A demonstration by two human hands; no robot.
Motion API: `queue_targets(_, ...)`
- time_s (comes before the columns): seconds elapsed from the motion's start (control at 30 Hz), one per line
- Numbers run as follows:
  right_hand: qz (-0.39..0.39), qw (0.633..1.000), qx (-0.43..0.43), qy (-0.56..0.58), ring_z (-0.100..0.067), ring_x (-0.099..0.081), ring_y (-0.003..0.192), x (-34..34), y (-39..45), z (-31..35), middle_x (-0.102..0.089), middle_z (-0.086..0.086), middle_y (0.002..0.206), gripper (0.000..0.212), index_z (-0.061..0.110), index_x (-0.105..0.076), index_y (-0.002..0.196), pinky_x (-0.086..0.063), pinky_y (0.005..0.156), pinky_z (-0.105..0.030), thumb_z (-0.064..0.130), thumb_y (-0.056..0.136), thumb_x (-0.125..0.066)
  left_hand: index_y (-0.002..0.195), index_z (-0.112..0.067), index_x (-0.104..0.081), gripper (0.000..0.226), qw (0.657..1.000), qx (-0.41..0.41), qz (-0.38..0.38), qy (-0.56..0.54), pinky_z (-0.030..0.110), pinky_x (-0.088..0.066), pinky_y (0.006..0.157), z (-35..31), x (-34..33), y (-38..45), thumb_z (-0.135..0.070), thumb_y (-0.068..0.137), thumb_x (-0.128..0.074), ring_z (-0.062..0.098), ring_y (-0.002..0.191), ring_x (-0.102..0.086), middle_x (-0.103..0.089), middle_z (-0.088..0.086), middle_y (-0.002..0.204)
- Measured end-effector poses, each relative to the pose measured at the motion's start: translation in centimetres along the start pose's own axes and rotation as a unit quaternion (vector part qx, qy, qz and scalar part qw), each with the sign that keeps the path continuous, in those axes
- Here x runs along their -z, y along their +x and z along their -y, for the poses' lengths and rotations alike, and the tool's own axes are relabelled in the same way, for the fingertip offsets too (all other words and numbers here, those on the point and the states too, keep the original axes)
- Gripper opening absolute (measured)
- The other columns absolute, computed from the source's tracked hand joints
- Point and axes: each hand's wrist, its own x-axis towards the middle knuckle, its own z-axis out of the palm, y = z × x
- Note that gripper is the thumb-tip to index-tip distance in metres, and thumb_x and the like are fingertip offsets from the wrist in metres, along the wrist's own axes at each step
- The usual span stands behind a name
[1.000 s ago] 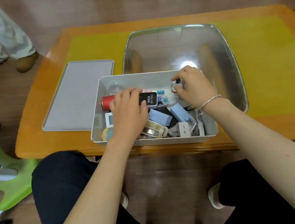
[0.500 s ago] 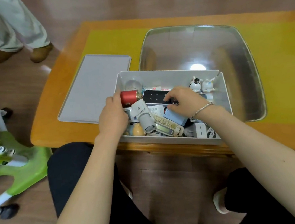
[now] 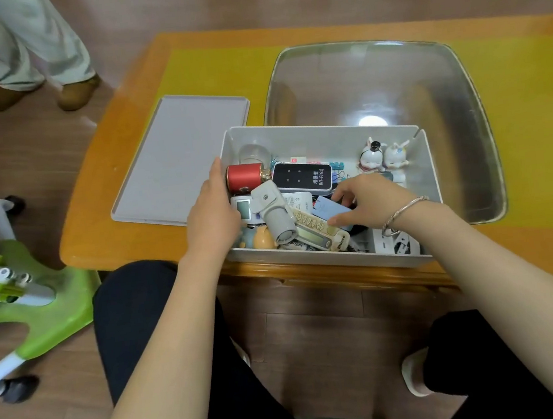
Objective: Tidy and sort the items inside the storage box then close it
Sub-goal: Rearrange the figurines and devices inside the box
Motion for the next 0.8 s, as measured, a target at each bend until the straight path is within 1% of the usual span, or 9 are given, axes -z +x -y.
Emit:
queue_targets(0.1, 0.021, 1.0, -0.008, -0.009, -0.017, -0.059, 0.085, 0.1, 0.3, 0.3, -0.064, 0.0, 0.095, 0.049, 0.018, -0.061, 0.109, -0.048, 0.069, -0.028, 0.046, 0.071, -0.075, 0.151, -0.028, -0.015, 0.083, 1.0, 0.008, -0.006, -0.023, 0.03, -0.037, 0.078, 0.0, 0.0, -0.1, -0.001, 0.087, -0.06, 0.026, 0.11, -0.057, -0.053, 0.007, 0.13)
queue_targets(0.3, 0.061, 0.997, -0.043, -0.021, -0.019, -0.056, 0.071, 0.2, 0.5, 1.0, -0.066, -0.008, 0.083, 0.052, 0.007, -0.067, 0.092, -0.046, 0.062, -0.028, 0.051, 0.066, -0.076, 0.151, -0.025, -0.018, 0.078, 0.999, 0.008, -0.019, -0.031, 0.029, -0.037, 0.078, 0.0, 0.0, -0.1, 0.0, 0.088, -0.057, 0.027, 0.111, -0.056, -0.053, 0.007, 0.132)
queue_targets(0.4, 0.047, 0.997, -0.059, -0.015, -0.017, -0.05, 0.065, 0.1, 0.3, 0.9, -0.061, -0.01, 0.077, 0.052, 0.002, -0.068, 0.09, -0.041, 0.057, -0.028, 0.047, 0.066, -0.076, 0.151, -0.024, -0.018, 0.078, 0.999, 0.01, -0.019, -0.03, 0.029, -0.037, 0.078, 0.0, 0.0, -0.1, 0.0, 0.088, -0.057, 0.027, 0.112, -0.056, -0.053, 0.007, 0.133)
queue_targets(0.47, 0.04, 0.997, -0.058, 0.001, -0.016, -0.05, 0.065, 0.4, 0.0, 0.5, -0.064, -0.011, 0.082, 0.045, 0.005, -0.067, 0.088, -0.041, 0.057, -0.027, 0.042, 0.066, -0.078, 0.151, -0.025, -0.018, 0.078, 0.999, 0.011, -0.019, -0.032, 0.03, -0.037, 0.077, 0.0, 0.0, -0.1, 0.001, 0.088, -0.056, 0.027, 0.11, -0.056, -0.053, 0.008, 0.132)
queue_targets(0.53, 0.033, 0.997, -0.052, 0.046, -0.014, -0.052, 0.071, 1.0, -0.5, -0.2, -0.063, -0.005, 0.088, 0.04, 0.013, -0.062, 0.09, -0.042, 0.059, -0.024, 0.038, 0.065, -0.08, 0.15, -0.025, -0.019, 0.077, 0.999, 0.011, -0.019, -0.036, 0.03, -0.038, 0.077, 0.0, 0.0, -0.1, 0.001, 0.088, -0.056, 0.026, 0.108, -0.056, -0.054, 0.008, 0.13)
queue_targets(0.6, -0.007, 0.993, -0.048, 0.112, -0.013, -0.054, 0.079, 1.9, -1.2, -1.0, -0.059, 0.0, 0.092, 0.039, 0.02, -0.058, 0.093, -0.042, 0.062, -0.02, 0.035, 0.065, -0.081, 0.15, -0.025, -0.019, 0.077, 0.999, 0.011, -0.017, -0.038, 0.031, -0.038, 0.077, 0.0, 0.0, -0.1, 0.001, 0.088, -0.055, 0.026, 0.107, -0.056, -0.054, 0.008, 0.129)
queue_targets(0.67, -0.079, 0.983, -0.06, 0.152, -0.013, -0.053, 0.077, 2.9, -1.8, -2.1, -0.058, 0.001, 0.089, 0.037, 0.019, -0.057, 0.092, -0.039, 0.06, -0.018, 0.035, 0.067, -0.08, 0.15, -0.026, -0.02, 0.077, 0.999, 0.012, -0.014, -0.043, 0.031, -0.039, 0.076, 0.0, 0.1, -0.1, 0.001, 0.087, -0.055, 0.024, 0.104, -0.056, -0.054, 0.008, 0.129)
queue_targets(0.73, -0.135, 0.977, -0.095, 0.132, -0.011, -0.05, 0.07, 3.6, -2.2, -3.1, -0.056, 0.002, 0.081, 0.039, 0.015, -0.056, 0.089, -0.036, 0.055, -0.02, 0.038, 0.068, -0.08, 0.149, -0.026, -0.021, 0.077, 0.999, 0.01, -0.014, -0.049, 0.031, -0.039, 0.075, -0.1, 0.1, -0.1, 0.002, 0.087, -0.055, 0.017, 0.094, -0.051, -0.055, 0.008, 0.127)
queue_targets(0.8, -0.147, 0.977, -0.124, 0.098, -0.01, -0.049, 0.065, 3.8, -2.5, -3.7, -0.056, 0.001, 0.076, 0.04, 0.013, -0.057, 0.086, -0.034, 0.052, -0.023, 0.041, 0.068, -0.08, 0.149, -0.026, -0.021, 0.077, 0.998, 0.011, -0.014, -0.052, 0.031, -0.039, 0.073, -0.1, 0.2, -0.2, 0.003, 0.086, -0.055, 0.013, 0.09, -0.045, -0.056, 0.009, 0.126)
